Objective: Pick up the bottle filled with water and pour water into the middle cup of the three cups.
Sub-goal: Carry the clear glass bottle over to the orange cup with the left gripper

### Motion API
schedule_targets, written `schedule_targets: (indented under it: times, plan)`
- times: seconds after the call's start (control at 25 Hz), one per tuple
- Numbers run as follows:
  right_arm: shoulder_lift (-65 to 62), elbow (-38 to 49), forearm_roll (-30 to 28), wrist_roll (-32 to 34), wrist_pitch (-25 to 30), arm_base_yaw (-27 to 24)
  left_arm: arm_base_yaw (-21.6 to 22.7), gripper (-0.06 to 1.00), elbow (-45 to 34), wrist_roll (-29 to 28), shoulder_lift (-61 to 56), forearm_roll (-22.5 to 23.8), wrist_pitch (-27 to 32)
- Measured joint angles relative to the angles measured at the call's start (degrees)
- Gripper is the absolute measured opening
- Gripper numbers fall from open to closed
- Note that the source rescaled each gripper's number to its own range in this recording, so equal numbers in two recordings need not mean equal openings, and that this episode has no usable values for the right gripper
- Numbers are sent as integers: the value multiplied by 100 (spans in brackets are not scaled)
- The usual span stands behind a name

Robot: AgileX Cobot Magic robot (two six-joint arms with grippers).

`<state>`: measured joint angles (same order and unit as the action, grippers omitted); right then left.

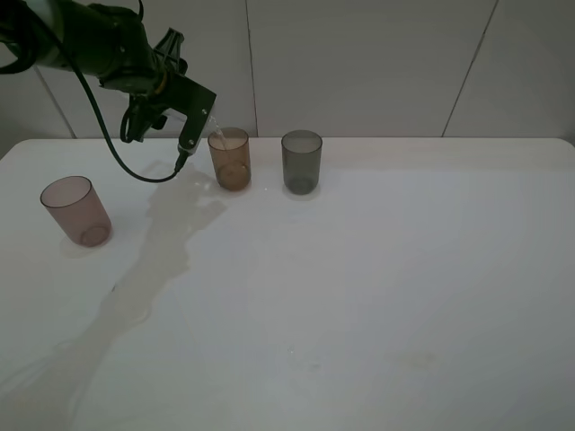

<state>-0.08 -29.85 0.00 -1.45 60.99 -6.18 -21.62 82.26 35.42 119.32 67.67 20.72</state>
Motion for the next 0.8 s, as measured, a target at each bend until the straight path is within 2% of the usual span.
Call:
schedule_targets:
  times: [0.8]
  plan:
    - [0,0,0,0,0,0,0,2,0,0,0,526,-49]
